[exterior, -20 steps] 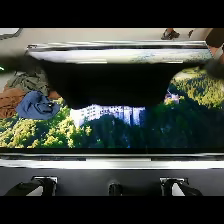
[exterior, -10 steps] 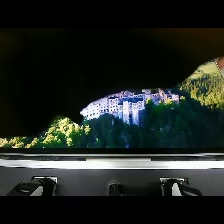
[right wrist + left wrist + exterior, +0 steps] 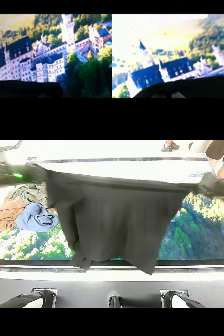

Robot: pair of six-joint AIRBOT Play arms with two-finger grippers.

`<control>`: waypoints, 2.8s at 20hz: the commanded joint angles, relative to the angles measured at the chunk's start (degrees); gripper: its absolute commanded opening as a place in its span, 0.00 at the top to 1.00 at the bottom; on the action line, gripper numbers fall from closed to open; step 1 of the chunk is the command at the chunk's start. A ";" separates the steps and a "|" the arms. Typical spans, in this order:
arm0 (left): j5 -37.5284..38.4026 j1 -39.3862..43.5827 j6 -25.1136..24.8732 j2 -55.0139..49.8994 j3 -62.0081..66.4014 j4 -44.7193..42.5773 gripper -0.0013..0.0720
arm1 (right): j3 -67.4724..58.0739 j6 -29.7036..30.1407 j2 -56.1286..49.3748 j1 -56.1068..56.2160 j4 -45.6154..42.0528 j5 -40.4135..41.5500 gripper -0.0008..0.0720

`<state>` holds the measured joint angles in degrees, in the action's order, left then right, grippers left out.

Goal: Fold the shirts.

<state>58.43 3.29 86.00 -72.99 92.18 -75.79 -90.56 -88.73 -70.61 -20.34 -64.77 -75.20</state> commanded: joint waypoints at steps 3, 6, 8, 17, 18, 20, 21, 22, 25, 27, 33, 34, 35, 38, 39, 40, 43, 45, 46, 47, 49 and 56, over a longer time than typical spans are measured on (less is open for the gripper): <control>-6.99 0.00 -0.68 -18.84 -3.54 10.80 0.94 | 1.95 -1.33 -19.41 -0.07 10.73 10.93 0.93; -5.75 0.02 -0.68 -24.06 -3.54 17.07 0.94 | 1.95 -2.67 -24.70 0.37 16.33 12.04 0.93; -4.37 0.22 -0.66 -26.14 -3.54 20.35 0.94 | 1.97 -2.80 -26.88 1.75 15.58 11.26 0.93; 28.52 -9.92 -1.57 -23.96 -0.92 10.99 0.45 | -2.71 -2.10 -19.23 -3.96 -0.94 -4.90 0.36; 28.24 -11.26 -2.23 -21.97 -5.14 11.02 0.43 | -2.45 -2.12 -18.82 -4.11 -7.48 -8.96 0.36; 23.65 -12.70 -3.23 -16.83 -17.38 11.76 0.43 | -0.11 -1.29 -18.58 -4.07 -11.91 -15.17 0.36; 20.48 -12.87 -5.25 -14.19 -24.22 13.25 0.43 | 2.40 -1.60 -17.92 -4.04 -10.54 -14.80 0.36; 17.40 -12.85 -7.37 -12.07 -30.16 15.72 0.41 | 4.63 -1.46 -17.44 -4.04 -7.96 -14.47 0.36; 7.06 -12.70 -11.58 -9.51 -40.98 25.46 0.33 | 9.29 -0.04 -16.92 -4.04 -4.24 -14.14 0.36; 3.96 -11.63 -12.76 -10.56 -42.27 30.34 0.33 | 10.23 1.14 -16.83 -4.04 -4.28 -14.80 0.36; -1.49 -5.66 -10.27 -12.98 -42.47 31.47 0.40 | 10.69 2.45 -16.02 -4.04 -5.29 -14.60 0.36; -2.89 -5.31 -9.49 -13.07 -42.47 31.47 0.45 | 10.99 2.47 -15.85 -4.04 -5.25 -14.27 0.36; -3.23 -5.01 -9.46 -13.38 -42.47 31.47 0.47 | 11.63 2.49 -15.61 -4.04 -5.31 -14.10 0.36; -2.47 -5.01 -9.51 -14.38 -42.47 31.41 0.82 | 18.86 3.34 -13.46 -4.04 -5.60 -12.76 0.36; -2.47 -5.07 -9.55 -14.38 -42.42 31.39 0.88 | 23.47 3.67 -12.00 -4.04 -5.60 -11.45 0.36; -2.58 -5.07 -9.81 -14.27 -42.42 31.39 0.94 | 29.05 3.69 -10.12 -4.04 -4.70 -8.81 0.36; -2.40 -5.05 -10.19 -13.90 -42.42 31.21 0.94 | 40.30 5.18 -6.97 -4.04 -1.62 -1.42 0.30; -2.34 -5.05 -10.19 -13.35 -42.42 31.21 0.94 | 43.39 5.18 -7.08 -4.04 0.85 1.36 0.30; -2.34 -5.05 -10.19 -12.94 -42.42 31.21 0.94 | 44.76 5.31 -7.19 -4.04 3.52 2.47 0.30; -2.34 -5.05 -10.19 -12.59 -42.42 31.21 0.94 | 45.97 5.86 -7.28 -4.04 6.05 3.72 0.30; -2.34 -5.05 -10.19 -12.07 -42.42 31.21 0.94 | 48.50 5.81 -7.30 -4.04 9.25 6.86 0.30; 0.04 -5.07 -10.21 -11.85 -42.40 31.21 0.94 | 51.49 5.79 -9.11 -3.69 15.74 8.63 0.39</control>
<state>56.82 -1.78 75.85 -84.99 49.71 -45.15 -40.10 -83.07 -78.74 -24.32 -51.59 -68.49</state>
